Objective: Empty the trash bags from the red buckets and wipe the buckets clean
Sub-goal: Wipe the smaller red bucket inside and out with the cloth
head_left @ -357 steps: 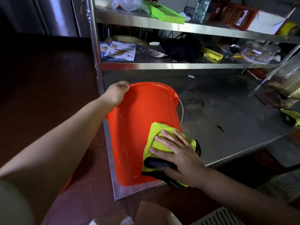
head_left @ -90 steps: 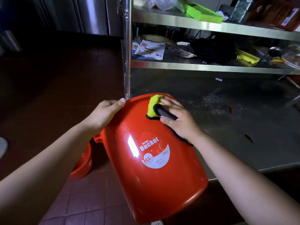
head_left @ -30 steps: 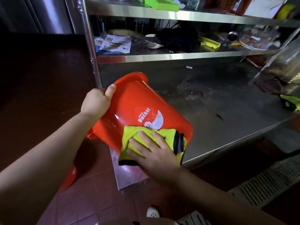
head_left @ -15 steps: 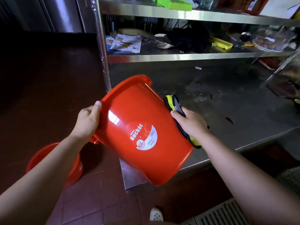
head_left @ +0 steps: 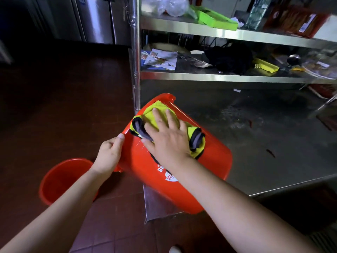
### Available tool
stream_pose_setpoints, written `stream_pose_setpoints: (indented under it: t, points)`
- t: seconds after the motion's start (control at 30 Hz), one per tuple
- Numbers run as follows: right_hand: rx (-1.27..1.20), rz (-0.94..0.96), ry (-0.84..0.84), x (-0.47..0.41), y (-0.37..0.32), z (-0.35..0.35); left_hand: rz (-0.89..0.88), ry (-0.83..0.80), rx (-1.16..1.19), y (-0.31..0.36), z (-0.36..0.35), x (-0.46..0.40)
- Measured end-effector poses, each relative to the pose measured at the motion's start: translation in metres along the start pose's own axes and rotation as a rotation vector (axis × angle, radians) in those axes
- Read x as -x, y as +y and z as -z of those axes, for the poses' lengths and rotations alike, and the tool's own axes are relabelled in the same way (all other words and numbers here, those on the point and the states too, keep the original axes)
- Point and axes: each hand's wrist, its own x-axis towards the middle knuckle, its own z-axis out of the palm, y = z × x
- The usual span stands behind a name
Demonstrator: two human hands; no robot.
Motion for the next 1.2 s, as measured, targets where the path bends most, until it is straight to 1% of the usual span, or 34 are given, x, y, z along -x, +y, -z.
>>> stream_pose_setpoints:
  t: [0.1,0.2,0.33,0.4,0.47,0.53,0.57,0.67,0.73,0.87,0.97,1.1,1.2]
  points:
    - [0.004,-0.024,-0.013,0.008,0.025,0.004,-0.01,-0.009,0.013,-0.004,0.002,0.005]
    - [-0.035,-0.151,-0.032,0.026,0.053,0.007,-0.018,-0.051,0.027,-0.01,0.008,0.015]
    - [-0.113,-0.288,0.001,0.056,0.086,0.008,0.093,-0.248,0.187,-0.011,0.026,0.026]
    - [-0.14,-0.311,-0.005,0.062,0.089,0.009,0.092,-0.29,0.173,0.002,0.031,0.023]
    - [-0.122,-0.307,-0.012,0.061,0.083,0.011,0.058,-0.302,0.09,0.023,0.029,0.011]
    - [-0.092,-0.281,-0.017,0.063,0.07,0.014,0.056,-0.265,0.026,0.047,0.02,-0.006]
    - [-0.081,-0.251,-0.01,0.067,0.061,0.016,0.097,-0.237,0.029,0.058,0.016,-0.015]
    - [-0.048,-0.093,0.018,0.082,0.031,0.017,0.301,-0.155,0.067,0.076,0.008,-0.037]
    - [-0.043,0.012,0.015,0.089,0.016,0.014,0.364,-0.087,0.076,0.075,0.01,-0.041]
    - [-0.014,0.082,0.015,0.073,-0.002,0.013,0.308,0.007,0.031,0.066,0.005,-0.033]
    - [-0.033,0.061,0.02,0.039,-0.013,0.015,0.278,-0.018,0.052,0.072,-0.013,-0.026]
    - [-0.025,0.064,0.027,0.018,0.004,0.006,0.252,0.013,0.121,0.076,-0.03,-0.021]
    - [-0.042,0.027,0.089,0.026,0.029,-0.002,0.217,-0.029,0.142,0.069,-0.034,-0.014]
